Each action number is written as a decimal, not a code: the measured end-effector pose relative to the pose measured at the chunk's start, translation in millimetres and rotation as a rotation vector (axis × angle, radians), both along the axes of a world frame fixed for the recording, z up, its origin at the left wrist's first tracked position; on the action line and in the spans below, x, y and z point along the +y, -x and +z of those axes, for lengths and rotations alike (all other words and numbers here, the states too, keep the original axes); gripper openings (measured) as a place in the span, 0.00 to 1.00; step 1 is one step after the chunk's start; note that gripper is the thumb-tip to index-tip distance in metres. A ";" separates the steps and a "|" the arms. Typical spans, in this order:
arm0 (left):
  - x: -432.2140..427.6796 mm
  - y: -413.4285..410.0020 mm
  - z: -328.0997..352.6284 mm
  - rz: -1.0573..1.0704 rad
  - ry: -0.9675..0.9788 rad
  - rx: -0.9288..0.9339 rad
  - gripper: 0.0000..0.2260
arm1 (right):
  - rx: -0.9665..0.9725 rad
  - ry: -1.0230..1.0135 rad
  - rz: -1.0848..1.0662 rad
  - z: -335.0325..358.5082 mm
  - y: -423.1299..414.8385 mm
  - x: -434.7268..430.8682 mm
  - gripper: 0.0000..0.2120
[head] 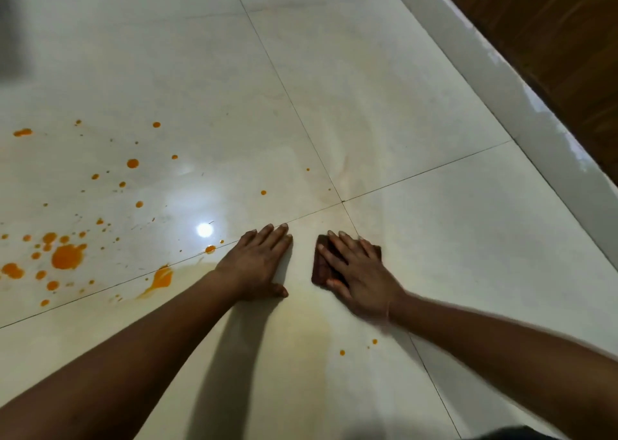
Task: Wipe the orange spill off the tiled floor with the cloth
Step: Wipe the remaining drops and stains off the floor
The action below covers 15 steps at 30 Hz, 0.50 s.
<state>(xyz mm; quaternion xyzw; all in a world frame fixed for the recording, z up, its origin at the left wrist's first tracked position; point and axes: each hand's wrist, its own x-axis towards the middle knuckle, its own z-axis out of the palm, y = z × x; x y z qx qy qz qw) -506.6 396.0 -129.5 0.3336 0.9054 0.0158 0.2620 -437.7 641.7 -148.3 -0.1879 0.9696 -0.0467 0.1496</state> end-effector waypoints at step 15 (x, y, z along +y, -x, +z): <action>14.8 -38.5 5.8 0.184 -0.007 0.111 0.49 | 0.006 -0.036 0.135 -3.7 -152.7 20.0 0.33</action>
